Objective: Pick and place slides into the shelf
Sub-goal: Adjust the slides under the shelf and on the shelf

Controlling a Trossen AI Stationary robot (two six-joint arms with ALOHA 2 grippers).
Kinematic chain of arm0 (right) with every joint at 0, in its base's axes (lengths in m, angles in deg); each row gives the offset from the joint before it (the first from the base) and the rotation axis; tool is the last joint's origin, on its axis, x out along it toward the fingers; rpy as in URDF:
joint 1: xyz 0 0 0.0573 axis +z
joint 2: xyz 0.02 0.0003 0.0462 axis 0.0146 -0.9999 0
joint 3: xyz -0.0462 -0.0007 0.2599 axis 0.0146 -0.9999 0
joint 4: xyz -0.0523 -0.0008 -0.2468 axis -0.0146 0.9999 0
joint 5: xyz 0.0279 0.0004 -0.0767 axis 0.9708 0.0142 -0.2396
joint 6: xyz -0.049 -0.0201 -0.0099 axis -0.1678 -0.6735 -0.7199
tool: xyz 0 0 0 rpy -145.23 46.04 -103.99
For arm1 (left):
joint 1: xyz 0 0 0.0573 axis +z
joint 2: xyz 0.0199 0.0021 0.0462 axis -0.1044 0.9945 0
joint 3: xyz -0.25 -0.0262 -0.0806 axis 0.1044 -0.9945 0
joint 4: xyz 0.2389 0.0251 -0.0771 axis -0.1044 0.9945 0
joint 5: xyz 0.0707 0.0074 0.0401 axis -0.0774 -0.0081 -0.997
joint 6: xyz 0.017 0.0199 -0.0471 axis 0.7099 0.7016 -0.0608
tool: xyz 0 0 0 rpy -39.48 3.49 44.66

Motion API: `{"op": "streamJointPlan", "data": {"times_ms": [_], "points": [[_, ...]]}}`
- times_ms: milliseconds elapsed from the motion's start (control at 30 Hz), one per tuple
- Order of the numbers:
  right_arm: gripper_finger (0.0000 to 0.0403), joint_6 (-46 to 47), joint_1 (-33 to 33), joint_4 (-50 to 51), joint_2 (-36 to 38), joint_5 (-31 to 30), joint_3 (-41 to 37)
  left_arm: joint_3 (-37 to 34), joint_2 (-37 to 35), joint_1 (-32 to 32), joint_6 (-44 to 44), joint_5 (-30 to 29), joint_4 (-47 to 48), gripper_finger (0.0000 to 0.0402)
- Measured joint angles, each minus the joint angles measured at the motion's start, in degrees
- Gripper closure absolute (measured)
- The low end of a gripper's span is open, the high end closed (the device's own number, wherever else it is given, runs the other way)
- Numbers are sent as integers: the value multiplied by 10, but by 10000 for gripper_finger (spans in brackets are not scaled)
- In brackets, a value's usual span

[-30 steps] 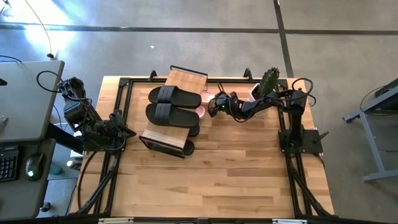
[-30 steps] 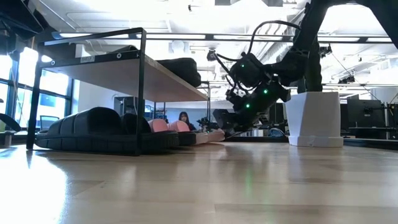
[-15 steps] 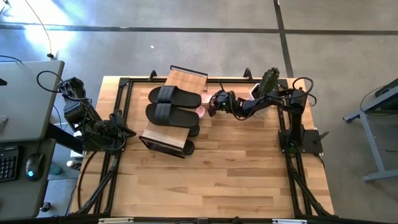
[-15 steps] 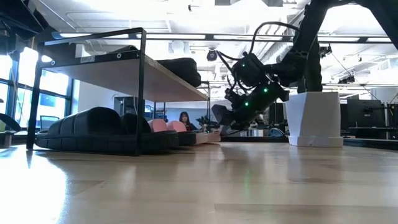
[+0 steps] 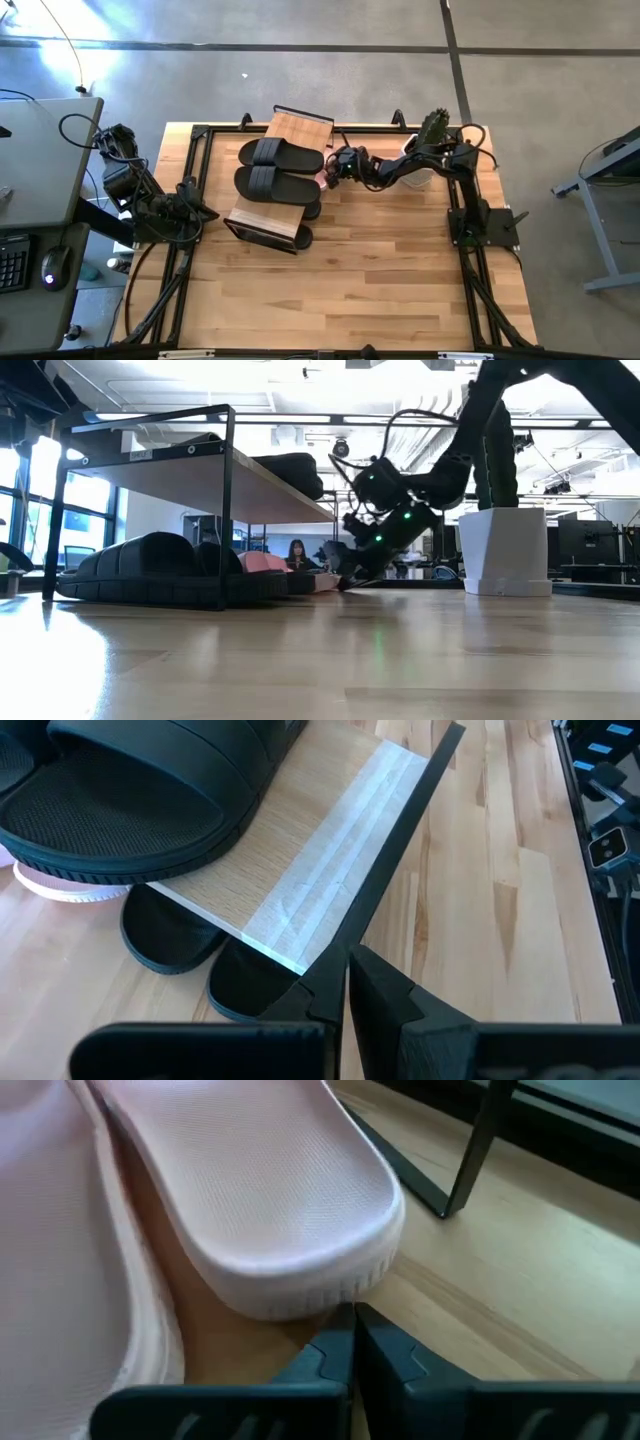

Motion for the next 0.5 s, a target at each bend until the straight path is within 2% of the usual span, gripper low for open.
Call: {"op": "streamJointPlan", "data": {"times_ms": [167, 500], "points": [[403, 3, 9, 16, 0, -47, 6, 0, 0, 0, -2, 3, 0, 394], [403, 2, 11, 62, 10, -56, 6, 0, 0, 0, 2, -1, 0, 394]]}}
